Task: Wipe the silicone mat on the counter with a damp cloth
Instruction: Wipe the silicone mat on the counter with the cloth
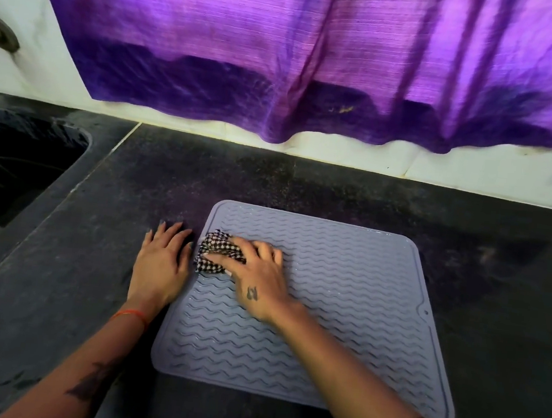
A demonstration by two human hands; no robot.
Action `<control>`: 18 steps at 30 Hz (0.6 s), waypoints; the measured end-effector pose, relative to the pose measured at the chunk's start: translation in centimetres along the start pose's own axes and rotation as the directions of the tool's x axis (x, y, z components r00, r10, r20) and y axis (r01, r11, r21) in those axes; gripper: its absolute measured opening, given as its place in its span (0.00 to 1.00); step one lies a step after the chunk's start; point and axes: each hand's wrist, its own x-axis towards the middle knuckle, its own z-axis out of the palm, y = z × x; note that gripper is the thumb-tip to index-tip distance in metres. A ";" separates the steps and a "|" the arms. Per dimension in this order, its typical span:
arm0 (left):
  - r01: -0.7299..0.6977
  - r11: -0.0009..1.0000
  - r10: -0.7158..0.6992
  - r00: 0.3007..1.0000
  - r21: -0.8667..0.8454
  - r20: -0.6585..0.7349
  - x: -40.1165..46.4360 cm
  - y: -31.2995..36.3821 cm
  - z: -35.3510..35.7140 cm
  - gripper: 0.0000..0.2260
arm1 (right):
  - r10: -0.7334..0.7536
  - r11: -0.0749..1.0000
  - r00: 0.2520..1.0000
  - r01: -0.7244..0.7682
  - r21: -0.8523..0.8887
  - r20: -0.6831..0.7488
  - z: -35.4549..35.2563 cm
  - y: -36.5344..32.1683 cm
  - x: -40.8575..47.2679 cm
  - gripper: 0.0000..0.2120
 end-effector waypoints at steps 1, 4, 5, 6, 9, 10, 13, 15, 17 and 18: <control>0.001 1.000 -0.001 1.000 -0.001 0.000 0.0 0.1 0.0 0.22 | 0.001 1.000 1.000 -0.001 0.001 -0.004 0.3 0.0 -0.2 0.27; 0.003 1.000 -0.003 1.000 -0.001 0.004 0.0 0.2 -0.1 0.23 | 0.021 0.999 0.998 -0.024 0.040 0.064 -0.6 0.3 0.6 0.24; 0.007 1.000 -0.007 1.000 0.000 0.005 0.0 0.2 -0.1 0.23 | 0.022 0.998 0.996 -0.027 0.059 0.082 -1.0 0.3 0.9 0.23; 0.010 1.000 -0.010 1.000 0.000 0.006 0.0 0.1 -0.2 0.23 | 0.028 0.997 0.996 -0.034 0.075 0.081 -1.3 0.2 0.9 0.23; 0.007 1.000 -0.007 1.000 0.000 0.015 0.0 0.3 -0.2 0.23 | 0.031 0.997 0.999 -0.032 0.070 0.018 -0.7 -0.8 -0.6 0.25; 0.006 1.000 -0.006 1.000 -0.001 0.014 0.0 0.3 -0.2 0.23 | 0.020 0.998 1.000 -0.020 0.052 -0.006 -0.1 -1.1 -1.2 0.26; 0.008 1.000 -0.008 1.000 -0.007 0.012 0.0 0.4 -0.3 0.23 | 0.010 0.999 1.000 -0.010 0.039 -0.005 0.4 -1.2 -1.5 0.25; 0.004 1.000 -0.004 1.000 -0.004 0.011 -0.1 0.3 -0.3 0.23 | 0.002 0.999 0.999 -0.004 0.049 0.035 -0.5 -1.0 -1.0 0.24; 0.007 1.000 -0.007 1.000 -0.001 0.009 -0.1 0.2 -0.3 0.23 | 0.002 0.997 0.999 -0.005 0.071 0.042 -1.2 -1.1 -1.0 0.23; 0.006 1.000 -0.006 1.000 0.004 0.010 0.0 0.1 -0.3 0.24 | 0.006 0.995 1.000 -0.009 0.096 0.027 -1.3 -1.3 -1.4 0.23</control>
